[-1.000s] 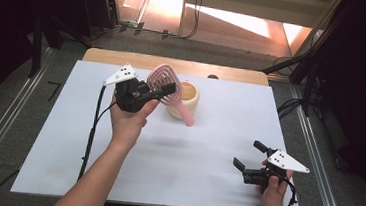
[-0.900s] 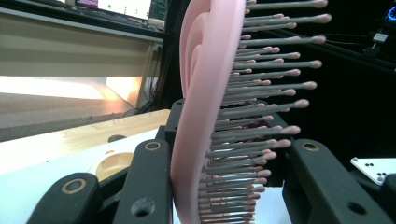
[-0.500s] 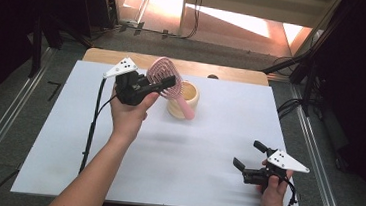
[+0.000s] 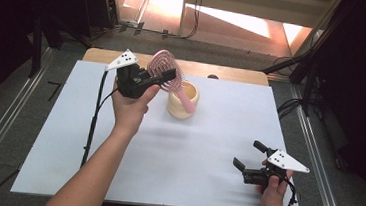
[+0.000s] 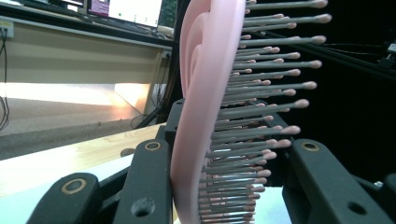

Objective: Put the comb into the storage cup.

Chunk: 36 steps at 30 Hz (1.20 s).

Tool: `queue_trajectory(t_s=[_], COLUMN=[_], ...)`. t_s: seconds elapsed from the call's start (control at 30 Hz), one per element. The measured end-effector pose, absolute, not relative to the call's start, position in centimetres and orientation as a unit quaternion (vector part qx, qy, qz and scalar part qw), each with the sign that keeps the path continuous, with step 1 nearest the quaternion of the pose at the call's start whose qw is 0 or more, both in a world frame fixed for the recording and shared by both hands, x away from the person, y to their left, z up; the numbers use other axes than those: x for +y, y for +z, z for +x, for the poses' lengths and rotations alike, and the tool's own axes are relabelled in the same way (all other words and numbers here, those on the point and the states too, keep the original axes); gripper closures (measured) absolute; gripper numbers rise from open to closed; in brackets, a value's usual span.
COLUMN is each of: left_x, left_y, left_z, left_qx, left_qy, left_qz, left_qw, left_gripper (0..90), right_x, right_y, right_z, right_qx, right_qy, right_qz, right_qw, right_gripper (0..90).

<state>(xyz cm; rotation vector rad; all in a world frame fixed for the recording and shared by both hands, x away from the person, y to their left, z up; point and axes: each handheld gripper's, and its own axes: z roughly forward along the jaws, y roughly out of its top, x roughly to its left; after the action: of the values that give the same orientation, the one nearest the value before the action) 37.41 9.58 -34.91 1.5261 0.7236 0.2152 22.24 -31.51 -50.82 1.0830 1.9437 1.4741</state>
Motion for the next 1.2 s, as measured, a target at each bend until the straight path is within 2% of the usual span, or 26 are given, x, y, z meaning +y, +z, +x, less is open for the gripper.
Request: queue_trajectory(t_s=[1.2], left_x=[9.9], left_y=[-35.3], left_z=[40.1], left_qx=[0.344], left_qy=[0.127], left_qz=[0.651], left_qw=[0.664], left_gripper=[65.1], right_x=[-31.6], right_y=[-50.9], right_z=[22.3], right_qx=[0.708], right_qy=[0.537], right_qz=[0.396], right_qw=[0.232], right_gripper=[0.0])
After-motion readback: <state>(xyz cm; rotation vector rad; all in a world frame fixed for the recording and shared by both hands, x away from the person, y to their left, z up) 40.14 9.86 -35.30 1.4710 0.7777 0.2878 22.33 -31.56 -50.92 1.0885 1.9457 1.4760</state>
